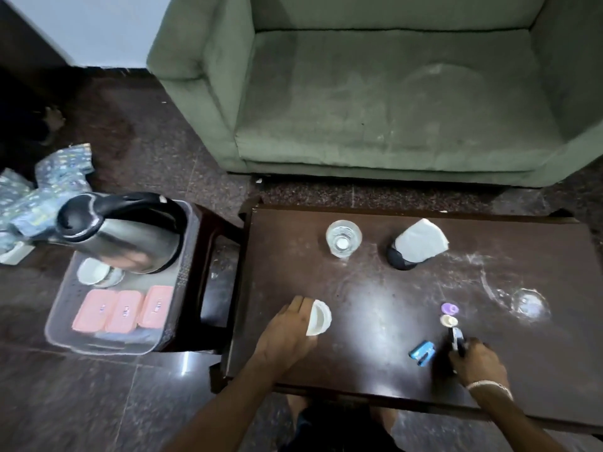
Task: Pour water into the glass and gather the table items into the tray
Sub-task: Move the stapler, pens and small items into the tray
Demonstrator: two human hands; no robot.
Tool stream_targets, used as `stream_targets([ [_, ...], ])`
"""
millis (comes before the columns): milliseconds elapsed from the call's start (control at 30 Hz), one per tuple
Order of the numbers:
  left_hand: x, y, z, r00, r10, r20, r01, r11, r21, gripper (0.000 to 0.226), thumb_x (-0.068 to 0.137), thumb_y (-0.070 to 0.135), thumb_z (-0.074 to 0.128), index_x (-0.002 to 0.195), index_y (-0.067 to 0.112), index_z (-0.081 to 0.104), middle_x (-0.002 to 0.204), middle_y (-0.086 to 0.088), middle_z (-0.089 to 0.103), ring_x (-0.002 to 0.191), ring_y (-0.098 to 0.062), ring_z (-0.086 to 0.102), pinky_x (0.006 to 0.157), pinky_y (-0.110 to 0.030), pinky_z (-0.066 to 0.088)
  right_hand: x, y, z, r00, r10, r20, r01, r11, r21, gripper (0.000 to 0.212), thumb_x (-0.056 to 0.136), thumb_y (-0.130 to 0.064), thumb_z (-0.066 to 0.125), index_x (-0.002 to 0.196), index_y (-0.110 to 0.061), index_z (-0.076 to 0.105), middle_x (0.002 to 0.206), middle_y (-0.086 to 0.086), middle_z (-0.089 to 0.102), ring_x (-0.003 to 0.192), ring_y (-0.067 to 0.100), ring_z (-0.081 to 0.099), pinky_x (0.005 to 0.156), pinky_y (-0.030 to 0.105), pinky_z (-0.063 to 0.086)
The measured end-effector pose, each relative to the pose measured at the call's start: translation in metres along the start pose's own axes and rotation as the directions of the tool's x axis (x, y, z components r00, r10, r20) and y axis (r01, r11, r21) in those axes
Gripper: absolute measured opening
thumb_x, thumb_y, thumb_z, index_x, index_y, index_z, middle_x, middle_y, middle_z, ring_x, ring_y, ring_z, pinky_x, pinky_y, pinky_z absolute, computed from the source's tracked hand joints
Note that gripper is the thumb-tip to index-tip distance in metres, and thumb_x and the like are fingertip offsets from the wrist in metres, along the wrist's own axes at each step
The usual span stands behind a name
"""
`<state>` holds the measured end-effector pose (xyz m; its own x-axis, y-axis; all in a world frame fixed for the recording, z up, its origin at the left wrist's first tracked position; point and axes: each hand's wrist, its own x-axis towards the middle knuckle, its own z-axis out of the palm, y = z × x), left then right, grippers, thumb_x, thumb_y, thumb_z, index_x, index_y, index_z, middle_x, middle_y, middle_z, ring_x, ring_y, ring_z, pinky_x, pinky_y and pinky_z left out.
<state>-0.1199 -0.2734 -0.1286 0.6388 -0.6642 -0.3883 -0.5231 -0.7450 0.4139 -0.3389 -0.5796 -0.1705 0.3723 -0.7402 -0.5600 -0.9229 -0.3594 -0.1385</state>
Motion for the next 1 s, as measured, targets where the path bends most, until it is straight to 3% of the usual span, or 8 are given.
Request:
stream_targets([
  [100, -0.016, -0.011, -0.037, 0.995, -0.043, -0.085, 0.038, 0.998, -0.055, 0.069, 0.078, 0.034, 0.066, 0.142, 0.028, 0.041, 0.13, 0.004, 0.047, 0.106, -0.028, 0.063, 0.087, -0.039, 0.053, -0.015, -0.016, -0.005, 0.999, 0.03, -0.034, -0.027, 0.995, 0.098, 0.036, 0.078, -0.025, 0.076, 0.064, -0.019, 0.044, 0.095, 0.032, 0.065, 0.094, 0.047, 0.064, 0.076, 0.045, 0.049],
  [233, -0.042, -0.041, -0.095, 0.964, -0.093, -0.251, 0.066, 0.992, -0.111, 0.068, 0.075, 0.035, 0.067, 0.139, 0.029, 0.045, 0.13, 0.004, 0.048, 0.105, -0.028, 0.064, 0.079, -0.038, 0.054, -0.039, -0.04, 0.0, 0.999, 0.032, 0.021, -0.034, 0.997, 0.074, 0.055, 0.072, -0.061, 0.063, 0.094, -0.011, 0.068, 0.107, 0.024, 0.069, 0.1, 0.041, 0.066, 0.081, 0.044, 0.05],
  [433, -0.079, -0.127, -0.172, 0.878, -0.208, -0.431, 0.232, 0.973, 0.004, 0.07, 0.072, 0.049, 0.067, 0.132, 0.015, 0.056, 0.121, -0.007, 0.062, 0.108, -0.032, 0.057, 0.086, -0.044, 0.052, -0.095, -0.13, 0.006, 0.998, -0.023, 0.065, 0.011, 0.982, 0.187, 0.022, 0.068, -0.035, 0.081, 0.074, -0.023, 0.064, 0.082, 0.013, 0.069, 0.095, 0.034, 0.068, 0.081, 0.039, 0.05],
  [533, -0.09, -0.167, -0.193, 0.834, -0.324, -0.446, 0.345, 0.938, -0.037, 0.065, 0.072, 0.049, 0.072, 0.125, 0.015, 0.058, 0.113, -0.01, 0.062, 0.1, -0.038, 0.061, 0.079, -0.046, 0.053, -0.113, -0.175, 0.015, 0.99, -0.126, 0.055, 0.11, 0.965, 0.237, 0.023, 0.068, -0.029, 0.084, 0.071, -0.019, 0.063, 0.068, 0.006, 0.064, 0.085, 0.034, 0.069, 0.07, 0.035, 0.048],
  [633, -0.09, -0.193, -0.202, 0.786, -0.462, -0.411, 0.436, 0.886, -0.162, 0.065, 0.071, 0.034, 0.086, 0.125, 0.014, 0.056, 0.115, -0.013, 0.061, 0.096, -0.044, 0.064, 0.074, -0.046, 0.052, -0.129, -0.216, 0.023, 0.976, -0.214, 0.027, 0.198, 0.936, 0.29, 0.027, 0.068, -0.027, 0.084, 0.066, -0.017, 0.059, 0.059, -0.004, 0.063, 0.069, 0.029, 0.065, 0.063, 0.034, 0.046],
  [733, -0.08, -0.21, -0.196, 0.802, -0.46, -0.38, 0.414, 0.888, -0.201, 0.068, 0.07, 0.03, 0.088, 0.128, 0.012, 0.055, 0.119, -0.016, 0.062, 0.102, -0.044, 0.064, 0.08, -0.048, 0.053, -0.145, -0.254, 0.027, 0.951, -0.308, -0.009, 0.292, 0.892, 0.344, 0.026, 0.071, -0.025, 0.082, 0.064, -0.02, 0.057, 0.054, -0.007, 0.062, 0.059, 0.018, 0.061, 0.057, 0.033, 0.044],
  [867, -0.066, -0.221, -0.177, 0.831, -0.42, -0.365, 0.372, 0.907, -0.196, 0.067, 0.071, 0.029, 0.087, 0.124, 0.011, 0.049, 0.114, -0.019, 0.062, 0.1, -0.043, 0.062, 0.075, -0.044, 0.048, -0.167, -0.296, 0.033, 0.895, -0.444, 0.033, 0.391, 0.819, 0.419, 0.021, 0.073, -0.022, 0.08, 0.067, -0.022, 0.06, 0.058, -0.009, 0.065, 0.058, 0.002, 0.061, 0.053, 0.015, 0.042],
  [1000, -0.062, -0.223, -0.166, 0.85, -0.372, -0.374, 0.345, 0.928, -0.139, 0.066, 0.075, 0.028, 0.086, 0.124, 0.009, 0.047, 0.117, -0.02, 0.06, 0.1, -0.045, 0.061, 0.073, -0.045, 0.048, -0.191, -0.328, 0.048, 0.825, -0.557, 0.096, 0.45, 0.749, 0.486, 0.015, 0.074, -0.024, 0.08, 0.072, -0.025, 0.065, 0.065, -0.012, 0.069, 0.06, 0.002, 0.064, 0.06, 0.027, 0.053],
])
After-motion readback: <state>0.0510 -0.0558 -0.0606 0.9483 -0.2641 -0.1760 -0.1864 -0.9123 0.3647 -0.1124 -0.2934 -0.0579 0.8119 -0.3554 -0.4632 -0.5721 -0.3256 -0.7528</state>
